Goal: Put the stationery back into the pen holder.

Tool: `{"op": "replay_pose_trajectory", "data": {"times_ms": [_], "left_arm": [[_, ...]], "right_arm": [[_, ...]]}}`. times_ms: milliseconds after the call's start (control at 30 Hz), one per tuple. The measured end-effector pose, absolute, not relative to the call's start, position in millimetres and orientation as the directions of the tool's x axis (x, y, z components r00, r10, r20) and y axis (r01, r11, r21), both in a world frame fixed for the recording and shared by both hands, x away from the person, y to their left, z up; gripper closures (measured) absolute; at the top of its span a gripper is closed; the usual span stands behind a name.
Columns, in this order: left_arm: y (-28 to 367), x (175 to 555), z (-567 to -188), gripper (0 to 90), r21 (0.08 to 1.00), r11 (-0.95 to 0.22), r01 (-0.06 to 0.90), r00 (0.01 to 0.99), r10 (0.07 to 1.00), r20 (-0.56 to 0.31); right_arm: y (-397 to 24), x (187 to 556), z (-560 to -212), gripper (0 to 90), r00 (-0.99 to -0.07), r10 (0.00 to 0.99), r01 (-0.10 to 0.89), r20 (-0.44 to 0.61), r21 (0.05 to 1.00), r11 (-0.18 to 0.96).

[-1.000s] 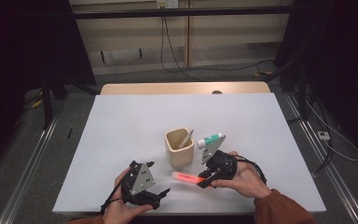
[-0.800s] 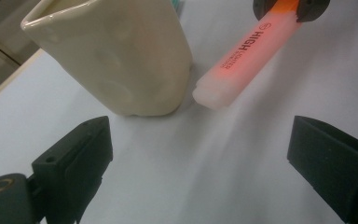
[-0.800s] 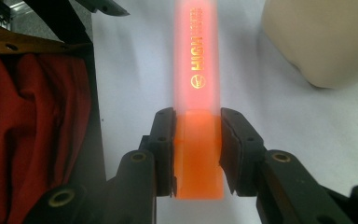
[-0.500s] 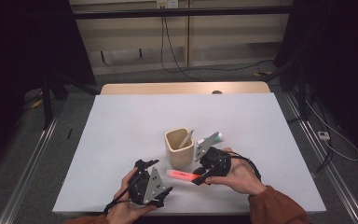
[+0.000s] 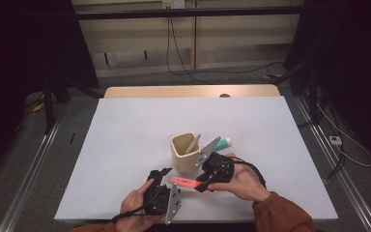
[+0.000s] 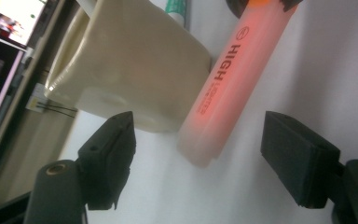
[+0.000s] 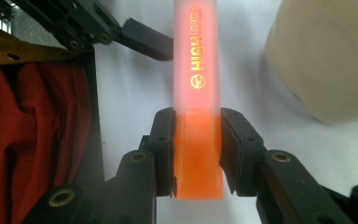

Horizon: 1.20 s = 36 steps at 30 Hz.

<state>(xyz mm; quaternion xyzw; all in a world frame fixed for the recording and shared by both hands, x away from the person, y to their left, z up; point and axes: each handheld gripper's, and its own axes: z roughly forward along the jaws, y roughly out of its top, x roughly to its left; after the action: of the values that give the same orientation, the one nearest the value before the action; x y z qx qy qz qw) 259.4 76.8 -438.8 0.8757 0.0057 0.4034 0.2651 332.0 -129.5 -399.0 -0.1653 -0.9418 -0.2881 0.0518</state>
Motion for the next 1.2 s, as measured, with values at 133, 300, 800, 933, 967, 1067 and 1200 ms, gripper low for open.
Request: {"op": "replay_pose_trajectory", "data": {"times_ms": [133,300,800,933,967,1067,1200], "left_arm": [[69,255,-440,33.6,0.384,-0.884,-0.268,0.612,0.151,0.776],[60,246,-443,42.5,0.317,-0.892,-0.321,0.579,0.08,0.811],[49,239,-451,64.8,0.265,-0.892,-0.366,0.544,0.026,0.839],[48,239,-453,69.5,0.234,-0.894,-0.382,0.534,-0.006,0.846],[48,239,-454,69.9,0.224,-0.895,-0.385,0.527,-0.014,0.85],[48,239,-453,70.9,0.221,-0.898,-0.381,0.521,-0.011,0.853],[49,240,-454,74.9,0.229,-0.896,-0.381,0.521,-0.003,0.854]], "right_arm": [[-127,333,-399,67.9,-0.941,0.278,0.339,0.193,0.522,0.783],[-127,333,-398,67.9,-0.939,0.285,0.344,0.193,0.52,0.781],[-122,332,-402,67.8,-0.935,0.291,0.355,0.203,0.518,0.778],[-120,331,-404,67.8,-0.933,0.294,0.36,0.208,0.521,0.774],[-119,331,-404,67.8,-0.929,0.306,0.371,0.21,0.514,0.773],[-120,331,-404,67.8,-0.93,0.302,0.367,0.208,0.525,0.768],[-123,333,-403,67.5,-0.92,0.321,0.391,0.224,0.547,0.74]]}}
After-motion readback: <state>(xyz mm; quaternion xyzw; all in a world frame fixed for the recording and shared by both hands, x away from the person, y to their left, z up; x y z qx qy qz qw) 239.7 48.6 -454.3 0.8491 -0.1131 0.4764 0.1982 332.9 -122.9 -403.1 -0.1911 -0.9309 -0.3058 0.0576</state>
